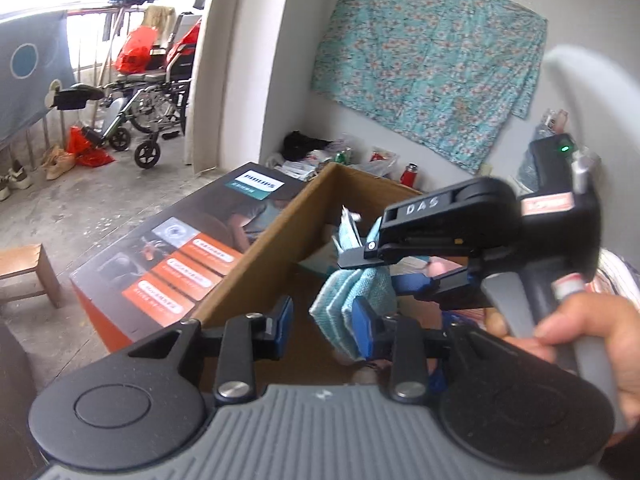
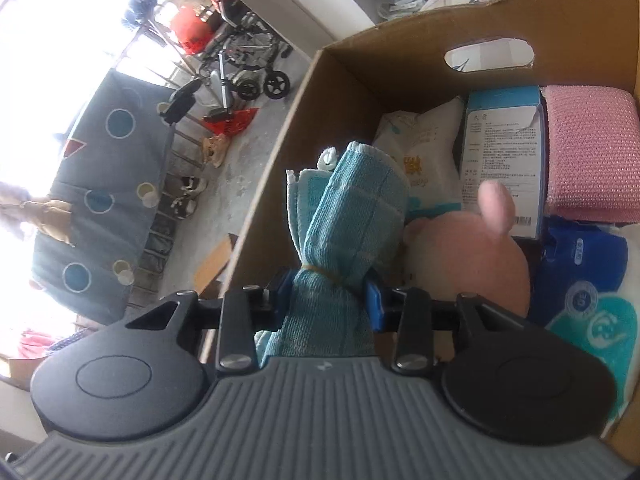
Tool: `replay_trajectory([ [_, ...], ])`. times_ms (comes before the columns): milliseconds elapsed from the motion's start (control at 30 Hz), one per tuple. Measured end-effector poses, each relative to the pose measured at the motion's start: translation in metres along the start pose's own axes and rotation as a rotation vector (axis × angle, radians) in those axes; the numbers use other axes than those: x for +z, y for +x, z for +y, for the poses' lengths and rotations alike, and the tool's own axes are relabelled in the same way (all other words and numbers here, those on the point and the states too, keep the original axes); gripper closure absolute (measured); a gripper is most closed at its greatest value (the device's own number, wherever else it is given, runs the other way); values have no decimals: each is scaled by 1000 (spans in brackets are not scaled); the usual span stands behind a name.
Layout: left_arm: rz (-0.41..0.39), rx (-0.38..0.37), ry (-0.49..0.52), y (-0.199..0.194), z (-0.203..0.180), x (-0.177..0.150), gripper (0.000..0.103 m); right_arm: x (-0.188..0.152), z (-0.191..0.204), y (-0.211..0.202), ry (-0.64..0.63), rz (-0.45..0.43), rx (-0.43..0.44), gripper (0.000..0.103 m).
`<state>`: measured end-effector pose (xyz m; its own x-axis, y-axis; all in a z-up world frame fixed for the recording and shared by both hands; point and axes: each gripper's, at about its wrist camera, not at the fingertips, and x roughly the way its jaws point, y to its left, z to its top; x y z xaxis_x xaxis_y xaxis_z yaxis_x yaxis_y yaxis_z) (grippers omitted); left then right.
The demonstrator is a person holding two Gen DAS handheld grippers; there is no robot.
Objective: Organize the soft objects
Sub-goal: 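Lower the towel into the box and open the right tool, then move the right tool back to the bed toward the orange-striped towel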
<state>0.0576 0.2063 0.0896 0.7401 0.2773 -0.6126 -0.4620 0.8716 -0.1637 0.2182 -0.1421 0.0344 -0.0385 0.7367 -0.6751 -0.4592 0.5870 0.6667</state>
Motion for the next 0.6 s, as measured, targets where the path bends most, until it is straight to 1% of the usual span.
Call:
replay_trajectory([
  [33, 3, 7, -2, 1, 2, 1, 70, 2, -3, 9, 1, 7, -29, 59],
  [100, 10, 13, -4, 1, 9, -1, 70, 1, -7, 18, -12, 7, -15, 59],
  [133, 12, 13, -5, 2, 10, 0, 70, 1, -5, 16, -23, -2, -19, 53],
  [200, 14, 13, -5, -1, 11, -7, 70, -1, -4, 13, -38, -11, -13, 46],
  [300, 12, 7, -5, 0, 10, -9, 67, -1, -8, 3, -40, -26, -16, 46],
  [367, 3, 0, -1, -2, 8, -10, 65, 0, -13, -4, -26, -32, -1, 46],
  [433, -8, -5, 4, -4, 5, -13, 59, 0, -16, -12, -18, -44, 16, 46],
  [500, -12, -15, 7, -7, 3, -13, 56, -1, -17, -22, -13, -60, 43, 46],
  [567, -18, -29, 15, -12, -3, -14, 48, -3, -19, -39, -2, -77, 81, 46],
  [600, -20, -38, 18, -14, -5, -14, 41, -7, -20, -51, 3, -87, 101, 46],
])
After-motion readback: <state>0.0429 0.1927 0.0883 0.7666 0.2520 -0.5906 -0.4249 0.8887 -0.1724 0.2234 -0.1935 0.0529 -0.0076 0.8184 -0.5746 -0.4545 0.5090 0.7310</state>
